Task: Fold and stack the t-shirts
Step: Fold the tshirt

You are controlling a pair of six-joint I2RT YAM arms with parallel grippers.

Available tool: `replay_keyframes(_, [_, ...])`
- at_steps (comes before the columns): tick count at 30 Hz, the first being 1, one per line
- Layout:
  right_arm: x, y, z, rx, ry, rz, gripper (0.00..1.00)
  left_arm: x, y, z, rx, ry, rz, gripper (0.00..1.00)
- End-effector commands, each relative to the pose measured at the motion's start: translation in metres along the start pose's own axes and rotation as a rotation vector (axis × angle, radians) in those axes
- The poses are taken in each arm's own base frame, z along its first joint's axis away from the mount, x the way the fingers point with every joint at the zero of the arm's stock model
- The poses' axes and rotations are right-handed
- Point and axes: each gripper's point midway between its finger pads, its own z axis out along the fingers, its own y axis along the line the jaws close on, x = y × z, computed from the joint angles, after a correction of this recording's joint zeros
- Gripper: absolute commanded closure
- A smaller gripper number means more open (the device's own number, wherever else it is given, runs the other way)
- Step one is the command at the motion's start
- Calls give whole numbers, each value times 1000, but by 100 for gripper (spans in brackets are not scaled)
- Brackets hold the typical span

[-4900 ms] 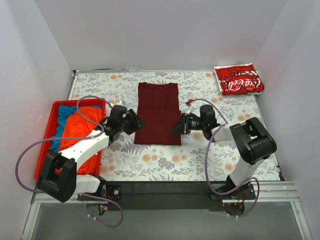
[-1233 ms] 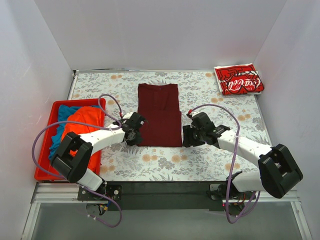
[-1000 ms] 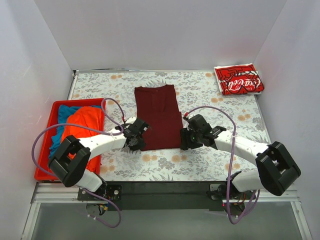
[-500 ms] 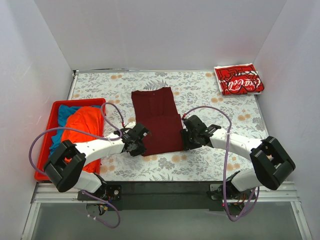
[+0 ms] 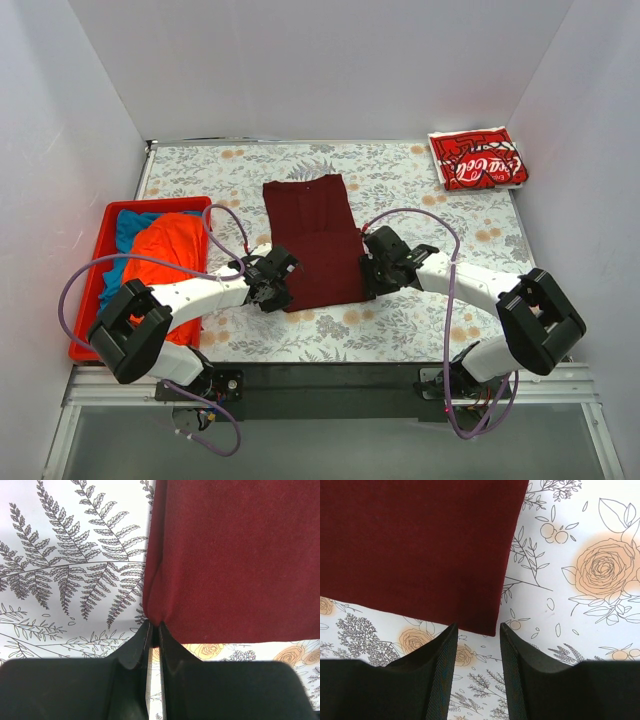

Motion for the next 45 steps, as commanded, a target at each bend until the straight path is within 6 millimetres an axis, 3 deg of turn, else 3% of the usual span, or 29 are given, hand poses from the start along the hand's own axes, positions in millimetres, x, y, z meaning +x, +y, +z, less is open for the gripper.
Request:
replay_keyframes(1, [-13,7,-11,-12,-38,4,55,30,34,5,-118,110,50,100])
replay_keyframes(8, [-4,1,4,28,12,8,57,30,33,5,-112,108,49,100])
replay_keyframes(15, [24,-14,22,113,106,-2,61,30,32,3,-104,106,46,100])
replay_keyframes(29, [72,-35,16,235,252,-34,67,28,32,-1,-98,99,47,100])
replay_keyframes(37, [84,-37,21,246,292,-66,82,30,32,-1,-98,114,52,100])
replay_keyframes(41, [82,-32,19,233,285,-87,99,32,33,-3,-97,125,55,100])
replay_keyframes(45, [83,-17,7,202,293,-135,99,38,26,-12,-72,147,73,100])
